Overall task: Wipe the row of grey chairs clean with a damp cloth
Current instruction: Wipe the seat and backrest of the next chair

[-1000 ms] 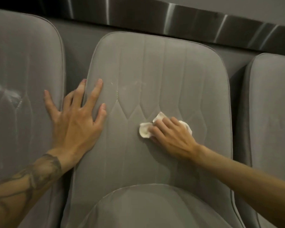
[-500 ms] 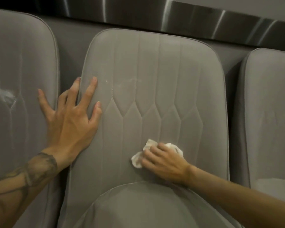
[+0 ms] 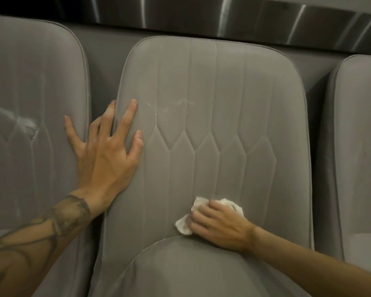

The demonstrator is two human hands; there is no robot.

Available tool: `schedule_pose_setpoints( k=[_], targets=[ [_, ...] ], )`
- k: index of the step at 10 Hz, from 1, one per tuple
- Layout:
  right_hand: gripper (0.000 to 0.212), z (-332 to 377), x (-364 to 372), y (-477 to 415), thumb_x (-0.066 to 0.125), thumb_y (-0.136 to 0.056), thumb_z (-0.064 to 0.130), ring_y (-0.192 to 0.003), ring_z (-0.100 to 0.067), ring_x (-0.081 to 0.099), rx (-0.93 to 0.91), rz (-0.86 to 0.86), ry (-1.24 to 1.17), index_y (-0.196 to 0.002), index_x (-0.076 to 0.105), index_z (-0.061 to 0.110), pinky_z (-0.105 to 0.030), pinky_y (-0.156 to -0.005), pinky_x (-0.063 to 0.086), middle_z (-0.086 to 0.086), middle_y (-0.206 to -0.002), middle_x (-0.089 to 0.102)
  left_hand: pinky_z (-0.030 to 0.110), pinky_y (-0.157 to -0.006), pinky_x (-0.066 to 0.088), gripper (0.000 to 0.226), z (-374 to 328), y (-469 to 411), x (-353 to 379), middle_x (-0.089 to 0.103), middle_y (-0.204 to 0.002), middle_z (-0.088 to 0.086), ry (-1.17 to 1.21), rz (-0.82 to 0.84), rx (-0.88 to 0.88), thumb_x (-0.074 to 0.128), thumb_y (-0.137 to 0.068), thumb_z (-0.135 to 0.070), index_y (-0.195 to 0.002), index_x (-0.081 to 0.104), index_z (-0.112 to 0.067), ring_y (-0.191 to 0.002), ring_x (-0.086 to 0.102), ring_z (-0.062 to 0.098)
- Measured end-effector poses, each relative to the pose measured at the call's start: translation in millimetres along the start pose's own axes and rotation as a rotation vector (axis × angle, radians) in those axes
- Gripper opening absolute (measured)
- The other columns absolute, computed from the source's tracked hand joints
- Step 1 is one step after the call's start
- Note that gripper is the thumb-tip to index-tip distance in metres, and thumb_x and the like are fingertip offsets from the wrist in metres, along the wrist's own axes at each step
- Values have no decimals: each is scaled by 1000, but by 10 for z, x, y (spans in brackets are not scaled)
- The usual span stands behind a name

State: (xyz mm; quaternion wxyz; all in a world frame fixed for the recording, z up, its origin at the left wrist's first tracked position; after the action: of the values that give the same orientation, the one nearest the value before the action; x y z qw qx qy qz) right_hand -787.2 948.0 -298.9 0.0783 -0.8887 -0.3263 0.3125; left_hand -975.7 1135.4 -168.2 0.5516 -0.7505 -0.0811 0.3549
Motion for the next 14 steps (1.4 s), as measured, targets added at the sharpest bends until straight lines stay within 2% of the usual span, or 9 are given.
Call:
schedule_pose_setpoints(
  k=[1,2,3,5,6,8,10,12,14],
  targets=[
    [15,-270,-58,-120,50,-96,15,-84,-26,58,52,-41,3,-107,59,17,-36,-71,44,-7,-106,64,75,-119,5,63,-4,8,5,35,-163,3,-5,-10,1,35,-103,-51,-163,18,-44,-138,46,27],
    [14,-716,-165,-362,53,-99,21,-83,-31,53,464,-225,6,-111,59,16,-40,-71,40,-10,-107,59,74,-119,4,63,8,2,18,35,-163,3,2,-22,-1,35,-103,-52,-163,18,-44,-137,46,26],
    [13,-494,-69,-323,56,-99,20,-83,-32,53,490,-221,-33,-109,62,16,-41,-71,40,-9,-106,59,74,-120,4,63,15,5,28,34,-164,3,0,-22,4,35,-103,-52,-163,17,-44,-138,47,26],
    [21,-374,-49,-196,51,-97,16,-80,-29,58,153,-64,-20,-113,65,15,-38,-70,43,-8,-107,64,74,-120,4,64,31,2,28,34,-163,2,-13,-20,4,34,-103,-53,-164,16,-44,-137,48,25],
    [20,-1059,-349,-613,62,-95,17,-82,-35,63,379,-236,95,-112,70,10,-40,-71,47,-18,-107,67,73,-120,5,64,9,8,17,35,-164,2,-9,-22,6,34,-103,-53,-164,16,-45,-137,48,25],
    [31,-2166,-823,-1463,42,-104,32,-93,-35,56,1001,-440,113,-113,60,9,-44,-76,44,-17,-112,59,73,-120,5,64,28,11,31,34,-164,1,-17,-36,9,35,-103,-53,-164,16,-45,-137,48,24],
    [21,-1295,-597,-1112,53,-103,25,-85,-37,59,553,-274,40,-102,65,7,-44,-70,45,-19,-102,63,73,-120,4,64,25,3,20,35,-163,2,-15,-26,11,34,-103,-53,-164,16,-44,-137,48,25],
    [38,-2335,-872,-1547,35,-104,36,-103,-36,55,1015,-403,151,-121,57,10,-43,-80,38,-16,-123,56,72,-121,3,64,20,3,21,35,-163,1,-8,-31,6,37,-103,-52,-164,17,-44,-138,47,22],
    [16,-1122,-483,-1148,58,-100,23,-86,-38,56,667,-294,50,-105,64,9,-45,-72,44,-20,-106,62,73,-121,3,64,21,3,15,36,-163,2,-4,-21,9,36,-103,-52,-164,16,-44,-138,47,24]
  ],
)
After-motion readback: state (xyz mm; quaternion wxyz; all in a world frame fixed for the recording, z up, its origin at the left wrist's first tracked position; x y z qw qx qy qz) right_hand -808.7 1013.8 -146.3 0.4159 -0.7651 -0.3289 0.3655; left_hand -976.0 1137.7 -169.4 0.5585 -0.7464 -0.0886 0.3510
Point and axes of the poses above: each hand's wrist, its own y-axis away from the middle knuckle, its own x-axis out of the palm, z = x × y, the point moved 3 cm from there along -y, towards the middle knuckle
